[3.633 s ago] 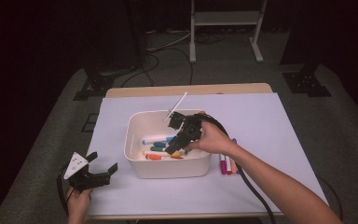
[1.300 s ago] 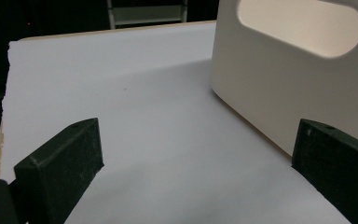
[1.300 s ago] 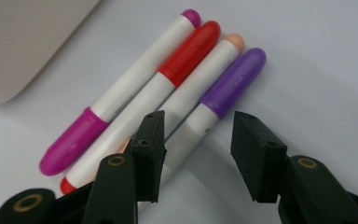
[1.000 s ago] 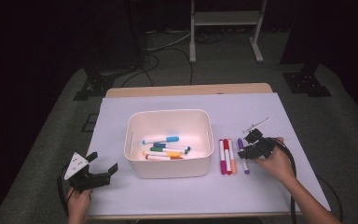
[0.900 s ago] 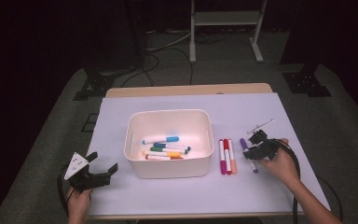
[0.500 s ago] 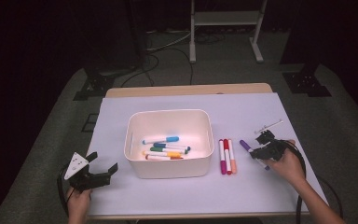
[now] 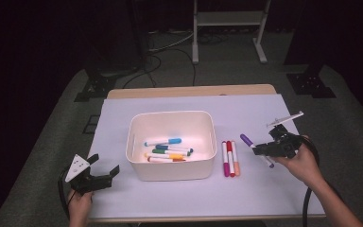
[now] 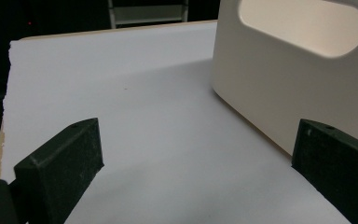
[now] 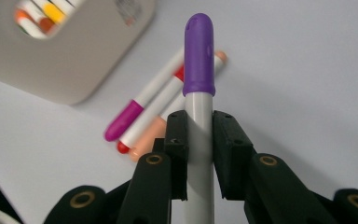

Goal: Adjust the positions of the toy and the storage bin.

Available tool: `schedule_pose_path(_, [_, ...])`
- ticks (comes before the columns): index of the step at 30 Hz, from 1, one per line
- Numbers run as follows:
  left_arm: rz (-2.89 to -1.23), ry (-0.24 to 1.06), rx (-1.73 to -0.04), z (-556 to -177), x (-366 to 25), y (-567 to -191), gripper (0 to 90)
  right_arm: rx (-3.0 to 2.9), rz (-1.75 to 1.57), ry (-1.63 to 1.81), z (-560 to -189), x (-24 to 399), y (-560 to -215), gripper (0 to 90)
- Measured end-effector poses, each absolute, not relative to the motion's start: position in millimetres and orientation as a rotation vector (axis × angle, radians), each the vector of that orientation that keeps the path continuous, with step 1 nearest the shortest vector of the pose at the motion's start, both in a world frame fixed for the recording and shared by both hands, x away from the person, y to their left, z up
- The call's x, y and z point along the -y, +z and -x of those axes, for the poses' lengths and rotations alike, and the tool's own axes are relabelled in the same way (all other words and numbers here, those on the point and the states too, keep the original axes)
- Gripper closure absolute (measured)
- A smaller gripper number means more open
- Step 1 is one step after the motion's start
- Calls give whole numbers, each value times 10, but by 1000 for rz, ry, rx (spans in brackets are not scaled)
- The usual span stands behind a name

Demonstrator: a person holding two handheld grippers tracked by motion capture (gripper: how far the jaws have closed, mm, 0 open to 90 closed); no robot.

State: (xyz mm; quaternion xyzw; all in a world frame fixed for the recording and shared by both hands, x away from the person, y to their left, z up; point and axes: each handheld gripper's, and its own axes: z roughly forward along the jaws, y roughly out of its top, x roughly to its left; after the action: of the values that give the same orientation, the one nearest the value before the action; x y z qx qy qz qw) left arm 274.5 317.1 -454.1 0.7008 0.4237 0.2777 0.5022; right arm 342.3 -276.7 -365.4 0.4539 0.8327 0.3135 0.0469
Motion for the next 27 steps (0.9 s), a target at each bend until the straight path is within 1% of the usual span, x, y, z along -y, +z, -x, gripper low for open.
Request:
schedule_pose_path(9, [-1693, 667, -1025, -2745, -3174, -4540, 5, -2553, -1284, 1055, -3399, 2591, -3163, 761])
schedule_pose_path(16, [-1693, 668, -1023, -2744, -3171, -4540, 5, -2583, -1188, 1136, -3381, 2348, -2800, 761])
schedule_pose_path(22, [-1694, 667, -1023, -2744, -3173, -4539, 5, -2639, -1093, 1197, -3364, 2068, -2624, 761])
schedule_pose_path(27, [-1692, 667, -1023, -2745, -3172, -4540, 6, -2697, -1011, 1182, -3394, 1798, -2535, 761])
